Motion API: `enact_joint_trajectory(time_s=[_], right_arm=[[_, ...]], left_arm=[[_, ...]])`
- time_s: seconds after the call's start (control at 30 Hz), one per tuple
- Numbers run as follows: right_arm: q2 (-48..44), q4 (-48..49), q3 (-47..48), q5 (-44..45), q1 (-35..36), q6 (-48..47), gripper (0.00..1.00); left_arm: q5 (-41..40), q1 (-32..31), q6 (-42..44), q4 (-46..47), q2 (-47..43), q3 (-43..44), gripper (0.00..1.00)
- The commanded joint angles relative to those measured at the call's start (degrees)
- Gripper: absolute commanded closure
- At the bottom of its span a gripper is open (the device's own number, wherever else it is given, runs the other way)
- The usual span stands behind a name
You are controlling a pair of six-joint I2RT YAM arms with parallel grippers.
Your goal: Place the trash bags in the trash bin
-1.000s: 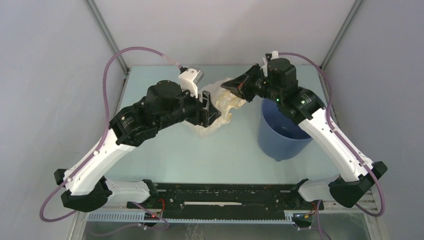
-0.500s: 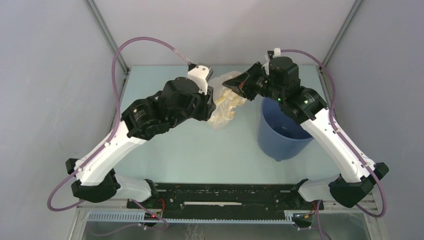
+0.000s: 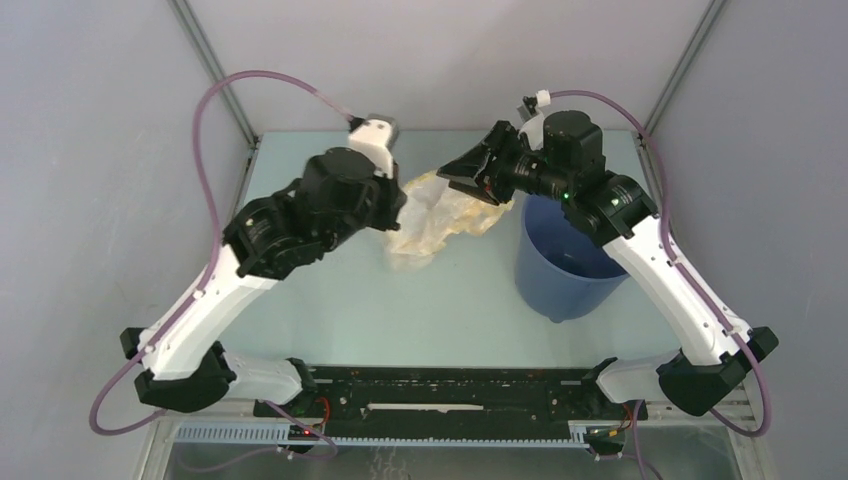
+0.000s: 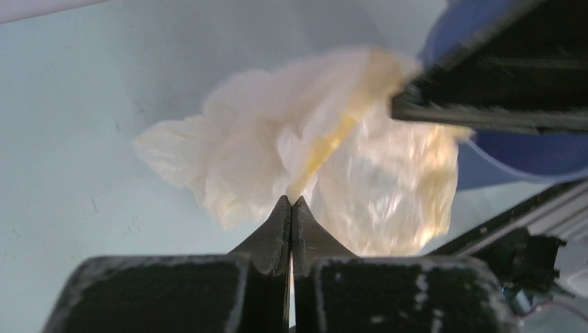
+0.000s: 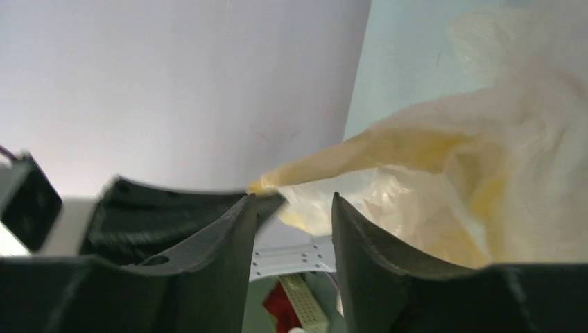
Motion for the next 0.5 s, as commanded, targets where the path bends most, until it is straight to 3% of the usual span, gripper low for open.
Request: enact_joint_trajectory(time_s=[0.0, 0.23, 0.47], right_arm=[[-2.7, 0.9, -1.4, -8.8, -2.8, -8.6, 0.41], [-7.8, -0.6, -3.0, -9.0, -5.3, -15.8, 0.18], [-9.4, 8.0, -9.4, -13.0, -2.6, -14.2, 0.15]], left_arm=[[3.4, 7.8, -5.0, 3.3, -6.6, -0.4, 1.00], [24.6, 25.4, -18.7, 11.3, -14.6, -9.7, 1.00], [35.8, 32.3, -33.2, 21.8, -17.6, -16.4, 1.00]])
